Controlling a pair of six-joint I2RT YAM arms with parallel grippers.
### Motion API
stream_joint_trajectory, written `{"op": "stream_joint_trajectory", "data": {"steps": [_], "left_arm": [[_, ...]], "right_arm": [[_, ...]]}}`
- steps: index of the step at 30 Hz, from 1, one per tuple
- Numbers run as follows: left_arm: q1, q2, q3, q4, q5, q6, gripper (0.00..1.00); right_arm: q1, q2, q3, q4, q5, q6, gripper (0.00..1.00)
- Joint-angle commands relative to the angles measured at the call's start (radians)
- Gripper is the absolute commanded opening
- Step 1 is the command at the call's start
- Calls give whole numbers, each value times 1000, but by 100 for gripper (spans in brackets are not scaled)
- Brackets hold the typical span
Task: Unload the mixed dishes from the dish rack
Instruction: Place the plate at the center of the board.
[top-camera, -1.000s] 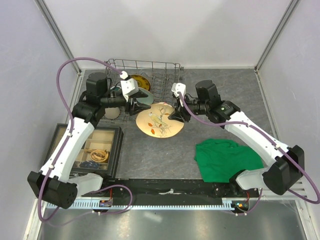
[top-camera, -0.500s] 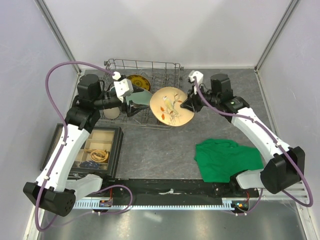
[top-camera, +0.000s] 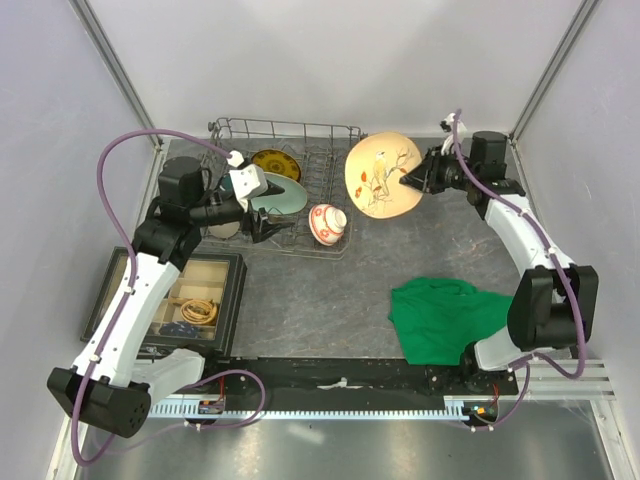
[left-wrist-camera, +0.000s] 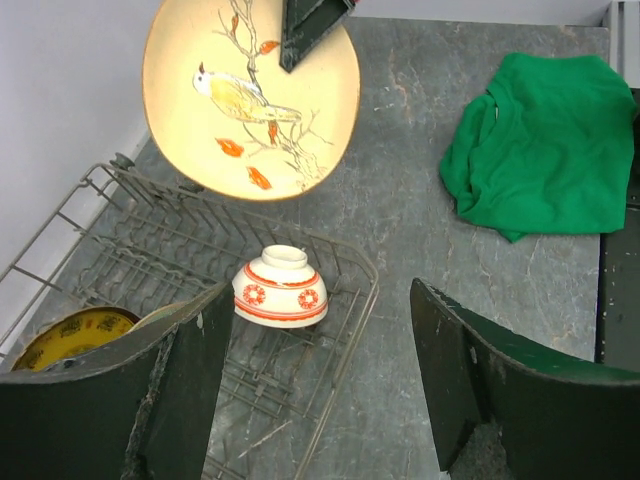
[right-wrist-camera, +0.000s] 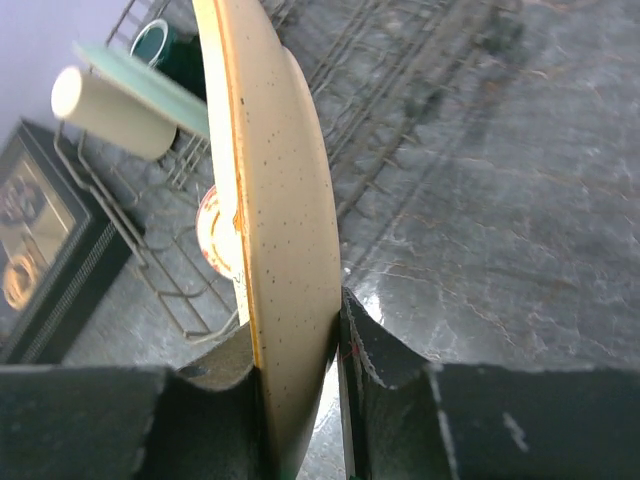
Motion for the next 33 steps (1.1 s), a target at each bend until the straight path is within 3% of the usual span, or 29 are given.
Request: {"op": "stream_joint_trajectory", "data": {"steps": [1,6,12,23,33], "left_arm": [[9,4,-17,2,8,15,78],[12,7,-44,5,15,23,78],[14,17,-64,8,14,32,78],[16,54,-73,14,9,51,78],[14,57,-93,13,12,72,78]], "right_arm": [[-114,41,100,228,-148,165,0],[-248,144,104,337,-203,274,0],[-330,308,164,356,-214,276,0],[-385,547,282,362,-205,254,0],[-402,664,338,429,-242,327,0]]}}
